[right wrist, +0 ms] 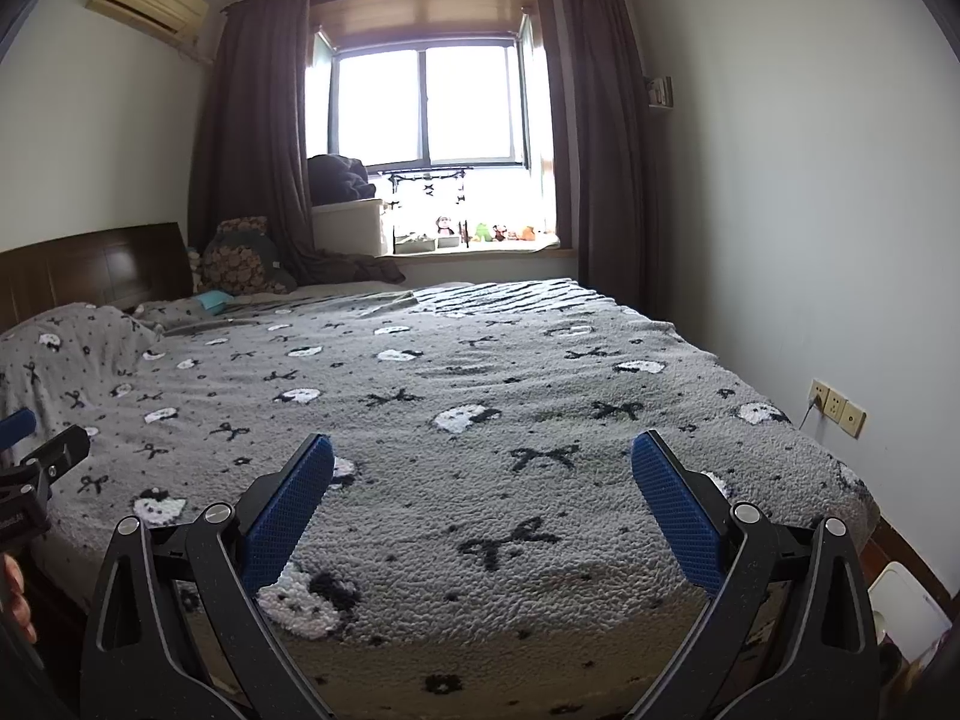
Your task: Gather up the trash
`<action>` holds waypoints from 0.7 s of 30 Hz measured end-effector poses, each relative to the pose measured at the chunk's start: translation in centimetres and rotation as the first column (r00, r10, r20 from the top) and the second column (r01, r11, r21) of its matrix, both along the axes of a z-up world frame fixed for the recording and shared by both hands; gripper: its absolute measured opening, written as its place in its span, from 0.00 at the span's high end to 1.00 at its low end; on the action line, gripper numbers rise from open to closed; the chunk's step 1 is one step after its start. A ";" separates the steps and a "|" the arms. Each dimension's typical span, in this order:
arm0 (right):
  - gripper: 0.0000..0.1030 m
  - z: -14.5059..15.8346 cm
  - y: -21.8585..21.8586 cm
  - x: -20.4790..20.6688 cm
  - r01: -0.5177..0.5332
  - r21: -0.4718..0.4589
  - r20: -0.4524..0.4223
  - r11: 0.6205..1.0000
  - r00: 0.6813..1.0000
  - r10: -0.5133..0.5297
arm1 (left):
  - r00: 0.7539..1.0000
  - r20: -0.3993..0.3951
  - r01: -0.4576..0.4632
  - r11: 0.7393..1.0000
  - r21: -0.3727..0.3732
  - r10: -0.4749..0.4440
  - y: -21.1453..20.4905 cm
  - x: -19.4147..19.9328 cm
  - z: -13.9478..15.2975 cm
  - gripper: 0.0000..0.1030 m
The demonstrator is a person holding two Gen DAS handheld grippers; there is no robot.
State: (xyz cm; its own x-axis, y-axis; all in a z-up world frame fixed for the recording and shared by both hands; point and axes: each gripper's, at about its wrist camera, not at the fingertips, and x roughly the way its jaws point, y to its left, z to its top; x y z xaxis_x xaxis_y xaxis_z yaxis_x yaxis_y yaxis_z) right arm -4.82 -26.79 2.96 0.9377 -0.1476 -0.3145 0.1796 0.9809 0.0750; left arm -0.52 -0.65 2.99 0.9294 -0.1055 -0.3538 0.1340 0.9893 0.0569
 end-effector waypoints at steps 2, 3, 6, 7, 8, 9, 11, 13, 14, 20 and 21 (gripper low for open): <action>0.03 0.0 0.0 0.0 0.001 0.001 -0.001 1.000 1.000 -0.001 | 1.000 0.001 0.007 1.000 -0.005 -0.007 0.0 0.0 0.1 0.08; 0.03 0.0 0.0 -0.1 0.002 0.000 -0.001 1.000 1.000 -0.002 | 1.000 0.001 0.009 1.000 -0.013 -0.009 0.0 0.0 0.1 0.08; 0.03 0.0 0.0 -0.1 0.003 0.001 0.001 1.000 1.000 -0.003 | 1.000 0.008 -0.012 1.000 -0.019 0.012 0.1 -0.1 0.3 0.08; 0.03 0.0 0.0 -0.1 0.004 0.002 0.002 1.000 1.000 -0.004 | 1.000 0.012 -0.022 1.000 -0.018 0.022 0.1 -0.2 0.4 0.08; 0.03 -0.1 0.0 -0.1 0.005 0.003 0.003 1.000 1.000 -0.005 | 0.999 0.014 -0.031 0.999 -0.018 0.031 0.2 -0.2 0.5 0.08; 0.03 -0.1 0.0 -0.1 0.006 0.003 0.003 1.000 1.000 -0.006 | 0.999 0.014 -0.036 0.999 -0.022 0.037 0.3 -0.2 0.6 0.08; 0.03 -0.2 0.0 -0.1 0.005 0.003 0.001 1.000 1.000 -0.005 | 0.999 0.008 -0.031 0.999 -0.038 0.032 0.5 -0.2 0.8 0.08; 0.03 -0.2 -0.1 -0.1 0.007 0.002 0.000 1.000 1.000 -0.007 | 1.000 -0.002 -0.021 0.998 -0.056 0.021 0.7 -0.1 0.8 0.08; 0.03 -0.2 -0.1 -0.1 0.008 0.002 -0.001 1.000 1.000 -0.008 | 1.000 -0.004 -0.015 0.998 -0.060 0.015 0.7 -0.1 0.9 0.08; 0.03 -0.2 -0.1 0.0 0.010 -0.001 -0.004 1.000 1.000 -0.010 | 1.000 0.002 -0.019 0.998 -0.061 0.019 0.8 -0.2 0.8 0.08; 0.03 -0.2 -0.1 0.0 0.006 -0.002 -0.006 1.000 1.000 -0.006 | 1.000 0.002 -0.018 0.998 -0.062 0.018 0.9 -0.2 0.8 0.08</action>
